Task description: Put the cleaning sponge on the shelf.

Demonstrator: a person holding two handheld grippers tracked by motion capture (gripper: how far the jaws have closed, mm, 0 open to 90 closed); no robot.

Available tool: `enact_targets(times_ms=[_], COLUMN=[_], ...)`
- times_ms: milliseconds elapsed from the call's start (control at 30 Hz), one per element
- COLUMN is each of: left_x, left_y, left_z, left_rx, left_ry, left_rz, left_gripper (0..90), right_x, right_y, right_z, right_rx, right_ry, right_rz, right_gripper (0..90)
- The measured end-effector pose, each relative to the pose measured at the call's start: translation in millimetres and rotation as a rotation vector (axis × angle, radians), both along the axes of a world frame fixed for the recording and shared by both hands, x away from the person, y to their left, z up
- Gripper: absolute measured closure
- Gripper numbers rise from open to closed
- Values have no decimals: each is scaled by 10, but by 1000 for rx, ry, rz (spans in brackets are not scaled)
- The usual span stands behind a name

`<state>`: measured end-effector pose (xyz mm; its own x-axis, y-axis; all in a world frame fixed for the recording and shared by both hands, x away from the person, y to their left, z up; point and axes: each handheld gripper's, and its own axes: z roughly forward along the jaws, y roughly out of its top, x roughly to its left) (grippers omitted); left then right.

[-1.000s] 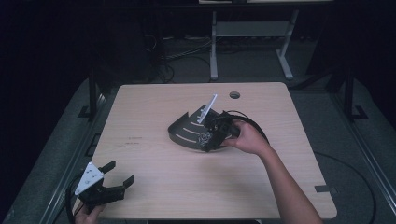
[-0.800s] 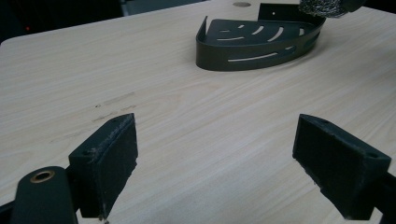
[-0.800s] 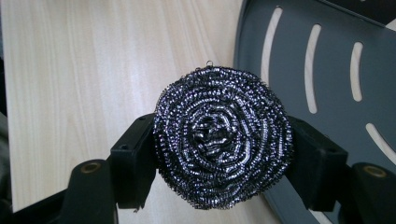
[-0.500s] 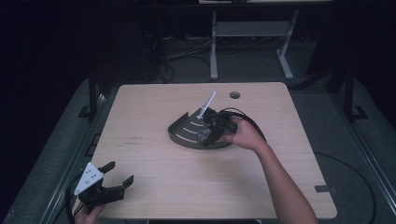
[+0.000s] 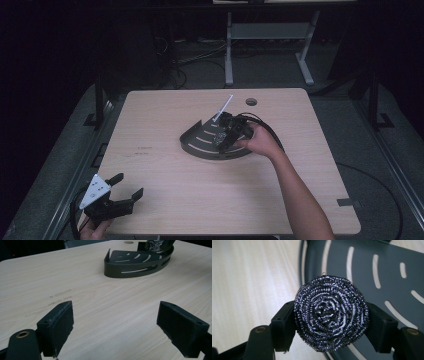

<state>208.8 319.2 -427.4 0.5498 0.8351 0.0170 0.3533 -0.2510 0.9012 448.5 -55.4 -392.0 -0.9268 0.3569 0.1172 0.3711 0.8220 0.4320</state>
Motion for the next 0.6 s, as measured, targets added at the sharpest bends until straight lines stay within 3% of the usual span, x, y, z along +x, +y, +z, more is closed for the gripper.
enact_targets(times_ms=[267, 600], left_x=[-2, 1], left_y=[1, -14], left_z=[5, 12], left_rx=[3, 9], left_ry=[-5, -5], left_rz=[0, -11], left_gripper=[132, 133], right_x=[111, 232], right_y=[18, 25], right_z=[-150, -283], right_rx=[-28, -23], right_ry=[1, 23], right_rz=[-48, -92], right_gripper=[313, 309])
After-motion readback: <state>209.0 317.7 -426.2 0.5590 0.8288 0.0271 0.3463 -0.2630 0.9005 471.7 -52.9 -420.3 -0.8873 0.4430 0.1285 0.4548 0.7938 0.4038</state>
